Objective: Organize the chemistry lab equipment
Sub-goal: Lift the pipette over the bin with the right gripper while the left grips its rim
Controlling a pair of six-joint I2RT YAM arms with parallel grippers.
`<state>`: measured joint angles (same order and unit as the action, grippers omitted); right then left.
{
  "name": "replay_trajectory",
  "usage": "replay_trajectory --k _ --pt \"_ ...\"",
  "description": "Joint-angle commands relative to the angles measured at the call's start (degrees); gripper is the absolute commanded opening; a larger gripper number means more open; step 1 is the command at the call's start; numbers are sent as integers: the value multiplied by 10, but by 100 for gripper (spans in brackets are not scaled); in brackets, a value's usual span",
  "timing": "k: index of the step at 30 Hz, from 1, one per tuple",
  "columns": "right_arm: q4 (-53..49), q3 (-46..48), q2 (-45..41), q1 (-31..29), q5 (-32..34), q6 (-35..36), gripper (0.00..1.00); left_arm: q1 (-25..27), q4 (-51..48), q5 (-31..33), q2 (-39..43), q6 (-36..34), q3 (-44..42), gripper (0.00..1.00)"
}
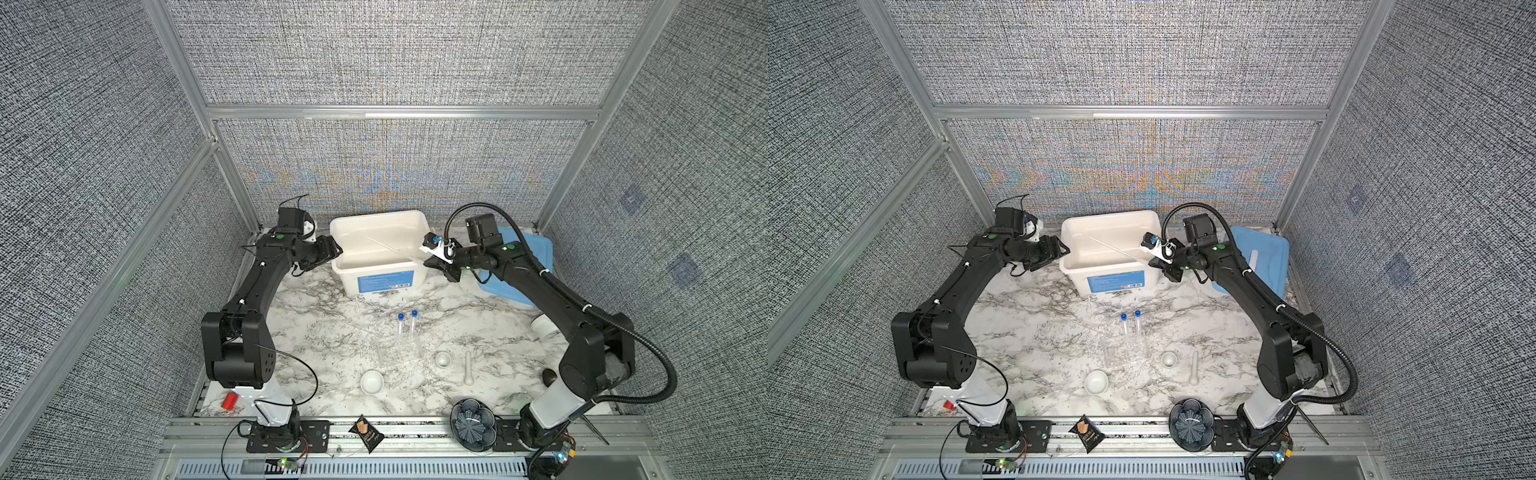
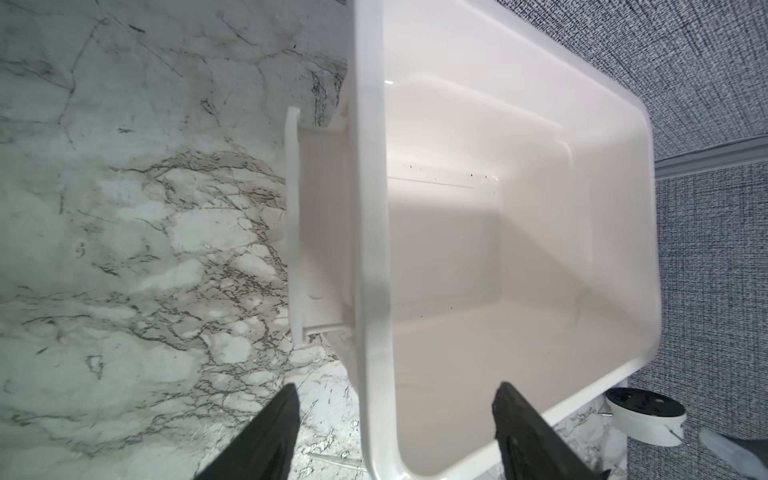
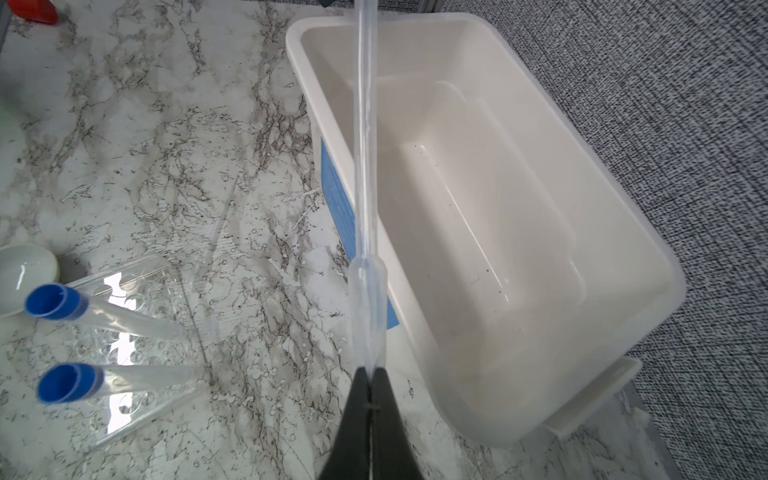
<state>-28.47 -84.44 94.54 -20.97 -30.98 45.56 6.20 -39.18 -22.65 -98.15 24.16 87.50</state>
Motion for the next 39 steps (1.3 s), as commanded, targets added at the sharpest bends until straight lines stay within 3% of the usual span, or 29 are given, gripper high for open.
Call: replay_trajectory --k 1,9,12,14,28,34,39 --pt "2 -23 9 1 44 1 3 10 -42 36 -12 -30 16 67" --pt "-32 -82 39 1 98 24 3 45 -96 87 -56 -56 63 57" --pt "-36 -95 44 1 101 24 2 54 -119 104 -71 -68 83 47" --pt "-39 -100 47 1 102 27 2 56 -128 104 -75 -76 92 39" --pt "-161 -170 70 2 144 107 2 71 -195 67 -113 -158 159 17" --pt "-202 -175 71 4 161 120 2 72 -221 66 -125 -176 180 15" --pt "-205 -169 71 1 152 107 2 72 -218 55 -125 -151 181 17"
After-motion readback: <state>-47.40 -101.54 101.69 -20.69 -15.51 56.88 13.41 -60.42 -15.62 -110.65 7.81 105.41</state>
